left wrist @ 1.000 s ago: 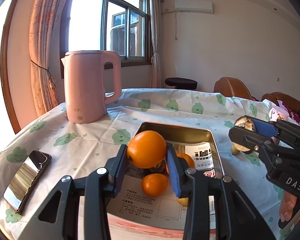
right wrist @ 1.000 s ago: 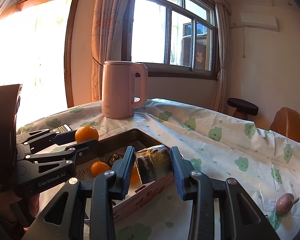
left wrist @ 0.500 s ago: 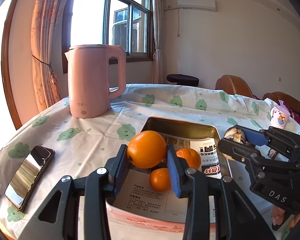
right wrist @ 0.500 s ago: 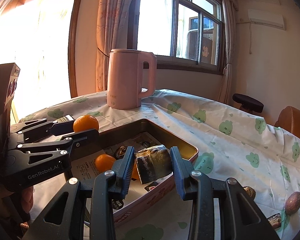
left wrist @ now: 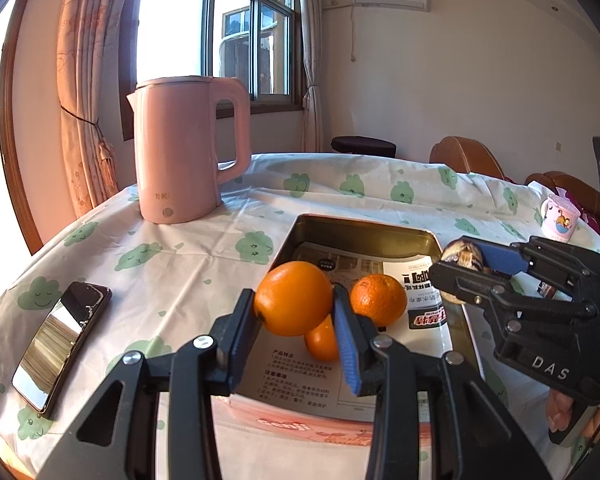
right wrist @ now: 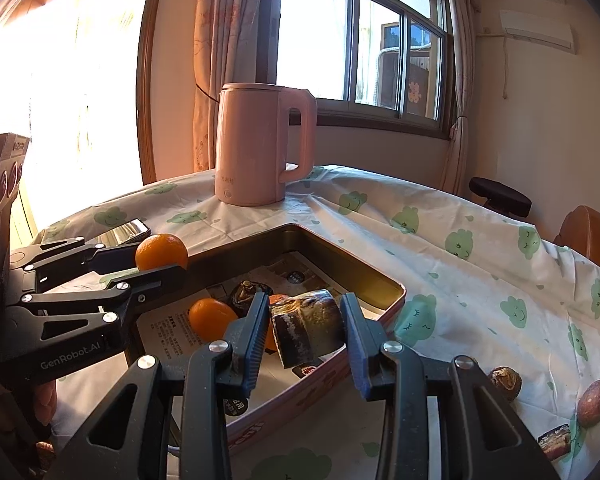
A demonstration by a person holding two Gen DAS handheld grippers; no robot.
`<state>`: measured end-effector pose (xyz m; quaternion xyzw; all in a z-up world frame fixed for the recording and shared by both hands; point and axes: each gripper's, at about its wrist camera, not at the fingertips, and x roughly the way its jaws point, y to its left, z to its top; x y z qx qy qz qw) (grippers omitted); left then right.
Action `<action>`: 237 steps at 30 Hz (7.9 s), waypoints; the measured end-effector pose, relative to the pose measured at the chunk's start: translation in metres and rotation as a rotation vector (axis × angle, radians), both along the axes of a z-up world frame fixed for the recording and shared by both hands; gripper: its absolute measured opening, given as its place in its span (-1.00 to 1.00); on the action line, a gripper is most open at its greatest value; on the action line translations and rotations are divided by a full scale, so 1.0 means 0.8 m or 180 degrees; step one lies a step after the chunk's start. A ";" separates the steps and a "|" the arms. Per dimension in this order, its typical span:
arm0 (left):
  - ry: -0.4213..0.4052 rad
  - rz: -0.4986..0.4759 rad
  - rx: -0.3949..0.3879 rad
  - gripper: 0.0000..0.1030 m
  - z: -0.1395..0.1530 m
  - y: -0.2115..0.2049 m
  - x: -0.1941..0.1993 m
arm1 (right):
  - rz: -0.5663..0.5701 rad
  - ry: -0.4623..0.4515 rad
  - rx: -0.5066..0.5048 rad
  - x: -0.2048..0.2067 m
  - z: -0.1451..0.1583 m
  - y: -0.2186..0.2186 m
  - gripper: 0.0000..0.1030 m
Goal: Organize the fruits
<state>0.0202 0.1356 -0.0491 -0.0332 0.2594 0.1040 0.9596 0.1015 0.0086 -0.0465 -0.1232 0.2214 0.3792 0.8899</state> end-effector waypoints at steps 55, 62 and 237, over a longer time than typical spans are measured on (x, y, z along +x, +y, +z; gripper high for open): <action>-0.0017 -0.0138 0.0089 0.37 0.010 -0.037 0.006 | -0.0307 -0.0031 -0.0068 0.001 0.004 -0.033 0.17; -0.0047 -0.0659 0.0124 0.37 0.030 -0.122 0.030 | -0.0758 -0.0185 -0.0091 0.004 0.029 -0.138 0.19; -0.0565 -0.0920 0.0068 -0.12 0.027 -0.210 0.050 | -0.1163 -0.0263 0.0395 0.001 0.022 -0.225 0.02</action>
